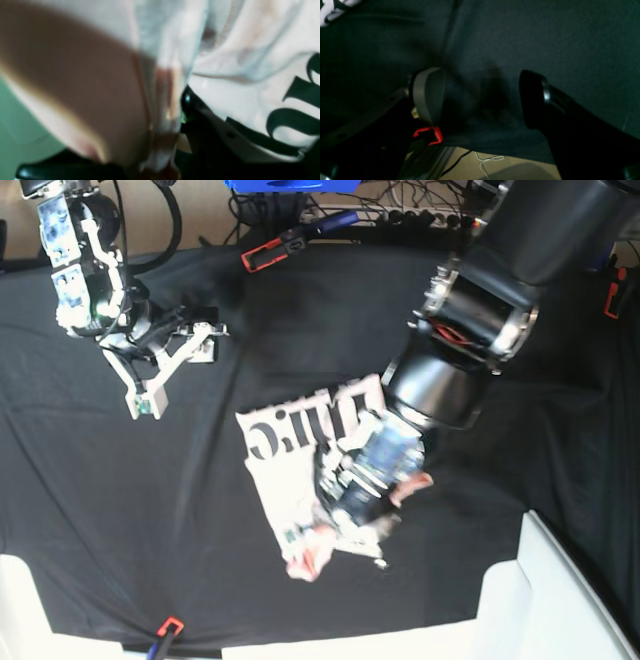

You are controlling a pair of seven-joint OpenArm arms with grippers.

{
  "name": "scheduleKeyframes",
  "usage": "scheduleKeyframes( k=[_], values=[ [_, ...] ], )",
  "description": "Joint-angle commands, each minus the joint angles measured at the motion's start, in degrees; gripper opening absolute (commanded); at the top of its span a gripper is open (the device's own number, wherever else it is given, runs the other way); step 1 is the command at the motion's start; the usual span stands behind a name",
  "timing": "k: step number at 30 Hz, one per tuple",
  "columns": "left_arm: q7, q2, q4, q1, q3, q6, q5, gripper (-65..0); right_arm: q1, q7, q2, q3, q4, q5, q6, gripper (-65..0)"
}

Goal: Fold the T-shirt properly
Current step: 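Grasp the stack with the left gripper and flip it over toward the right gripper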

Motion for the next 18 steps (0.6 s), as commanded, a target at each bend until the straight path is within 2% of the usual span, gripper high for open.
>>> scheduleKeyframes(
  k=[1, 3, 6, 13, 14, 18],
  values=[
    [-2.8, 1.3, -1.0, -1.5, 0.6, -1.4, 1.8, -65.0, 0.6, 0.7, 0.4, 0.4, 0.9, 0.0, 0.1, -20.3],
    [-5.9, 2.5, -4.1, -1.5, 2.8, -4.3, 4.8, -65.0, -0.2, 0.7, 0.3, 2.7, 0.9, 0.0, 0.1, -20.3],
    [-6.9, 4.1, -5.9, -1.5, 3.1, -4.3, 6.2, -65.0, -0.6, 0.7, 0.3, 5.8, 0.9, 0.0, 0.1, -20.3],
    [-13.2, 4.4, -5.7, -2.9, 3.5, -4.3, 6.4, -65.0, -1.5, 0.7, 0.4, 8.1, 0.9, 0.0, 0.1, -20.3],
    [-14.0, 4.5, -6.0, -3.7, 3.5, -4.1, 6.8, -65.0, -1.6, 0.7, 0.4, 8.1, 0.9, 0.0, 0.1, -20.3],
    [-15.9, 5.0, -7.8, -4.9, 3.3, 0.4, 9.0, -65.0, -2.0, 0.8, 0.4, 8.0, 0.9, 0.0, 0.1, -20.3]
  ],
)
